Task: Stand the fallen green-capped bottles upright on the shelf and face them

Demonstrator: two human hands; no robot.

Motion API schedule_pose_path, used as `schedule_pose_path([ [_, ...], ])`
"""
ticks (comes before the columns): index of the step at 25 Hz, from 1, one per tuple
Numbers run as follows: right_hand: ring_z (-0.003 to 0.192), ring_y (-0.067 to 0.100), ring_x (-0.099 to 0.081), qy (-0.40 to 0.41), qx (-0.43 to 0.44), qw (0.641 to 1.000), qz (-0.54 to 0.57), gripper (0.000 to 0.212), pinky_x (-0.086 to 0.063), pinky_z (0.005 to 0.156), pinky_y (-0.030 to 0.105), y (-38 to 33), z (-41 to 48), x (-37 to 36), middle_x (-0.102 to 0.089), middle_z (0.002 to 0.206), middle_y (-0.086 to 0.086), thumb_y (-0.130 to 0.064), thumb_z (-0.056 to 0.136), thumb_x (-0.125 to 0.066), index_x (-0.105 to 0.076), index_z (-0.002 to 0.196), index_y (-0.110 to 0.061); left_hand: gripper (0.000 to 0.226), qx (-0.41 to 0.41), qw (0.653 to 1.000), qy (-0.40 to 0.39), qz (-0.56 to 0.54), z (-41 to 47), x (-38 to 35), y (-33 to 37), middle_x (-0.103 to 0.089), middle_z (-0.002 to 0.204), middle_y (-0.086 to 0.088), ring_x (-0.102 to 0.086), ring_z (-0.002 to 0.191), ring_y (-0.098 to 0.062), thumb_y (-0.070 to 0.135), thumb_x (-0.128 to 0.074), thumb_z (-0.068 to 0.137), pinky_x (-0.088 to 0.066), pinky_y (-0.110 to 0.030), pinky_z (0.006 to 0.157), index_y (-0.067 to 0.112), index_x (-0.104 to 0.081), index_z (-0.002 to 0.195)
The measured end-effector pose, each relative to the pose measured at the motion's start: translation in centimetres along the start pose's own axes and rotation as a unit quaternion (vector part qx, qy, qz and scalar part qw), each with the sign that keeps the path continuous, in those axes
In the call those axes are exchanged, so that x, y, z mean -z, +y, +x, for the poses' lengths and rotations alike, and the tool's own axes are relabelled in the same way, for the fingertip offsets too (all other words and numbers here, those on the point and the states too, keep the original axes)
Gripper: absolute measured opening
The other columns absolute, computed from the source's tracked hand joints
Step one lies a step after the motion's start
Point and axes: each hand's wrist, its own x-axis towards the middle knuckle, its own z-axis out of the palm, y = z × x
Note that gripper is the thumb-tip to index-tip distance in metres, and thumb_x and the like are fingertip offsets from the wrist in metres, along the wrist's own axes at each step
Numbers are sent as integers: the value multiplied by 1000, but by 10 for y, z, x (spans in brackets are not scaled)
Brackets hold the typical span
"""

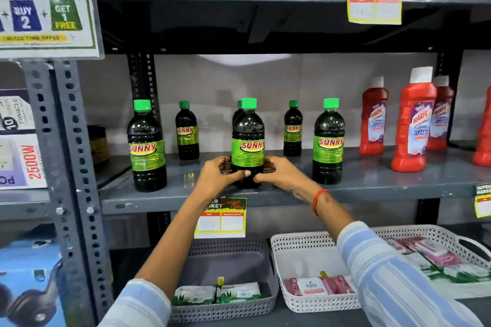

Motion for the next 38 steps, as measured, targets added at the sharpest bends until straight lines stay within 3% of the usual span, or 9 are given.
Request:
schedule_pose_path([
  [7,115,24,-60,4,-7,1000,-11,55,-47,87,26,1,0,-2,-64,123,9,-11,75,-73,-53,126,-13,51,10,999,25,33,-3,-2,7,-69,105,-6,-65,92,-13,22,-82,70,-51,-12,73,9,-60,114],
  [9,116,18,-54,144,63,988,-16,63,-42,92,24,-5,-8,-12,-56,125,1,-20,77,-72,-45,133,-13,65,-12,997,70,-18,-14,-3,11,-62,122,-7,-59,111,-16,22,-80,72,-49,-22,90,8,-49,129],
  [12,107,18,-50,385,282,875,-78,55,-40,96,22,-31,-24,-43,-50,116,10,-26,77,-63,-49,128,-7,83,-137,945,285,80,-43,13,8,-41,145,-9,-38,133,-18,31,-74,78,-32,-29,109,6,-30,143],
  [13,103,19,-50,380,333,858,-95,50,-40,95,23,-43,-25,-59,-50,113,12,-25,78,-61,-52,124,-7,88,-156,915,347,138,-51,25,5,-35,149,-12,-32,136,-21,34,-72,78,-26,-31,112,3,-24,145],
  [15,95,15,-50,280,348,890,-95,39,-42,90,21,-64,-13,-95,-52,108,11,-20,80,-61,-57,117,-7,94,-113,884,404,209,-62,58,-4,-27,151,-19,-26,138,-29,35,-71,78,-23,-39,112,-1,-17,146],
  [18,95,18,-57,77,169,981,-61,36,-47,94,30,-79,28,-144,-60,114,15,-14,82,-63,-57,117,-5,88,32,915,335,223,-62,114,-25,-36,147,-19,-35,134,-31,33,-73,78,-34,-41,103,1,-25,144],
  [21,113,28,-60,-43,39,998,2,36,-46,97,32,-82,58,-168,-63,123,19,-7,84,-58,-56,120,1,59,61,941,233,236,-55,141,-35,-64,119,-15,-61,106,-27,32,-75,76,-44,-31,74,4,-54,123],
  [27,110,21,-60,-40,7,996,79,42,-48,100,35,-66,73,-180,-66,122,10,-9,77,-63,-59,119,-9,36,49,950,210,227,-51,146,-35,-73,95,-5,-64,83,-16,32,-76,74,-44,-26,64,14,-68,104],
  [38,118,21,-57,-87,29,994,53,50,-44,104,34,-66,72,-184,-61,129,10,-14,81,-66,-52,129,-9,35,57,954,194,220,-55,153,-30,-69,87,-7,-64,84,-24,30,-76,74,-41,-28,62,9,-66,100],
])
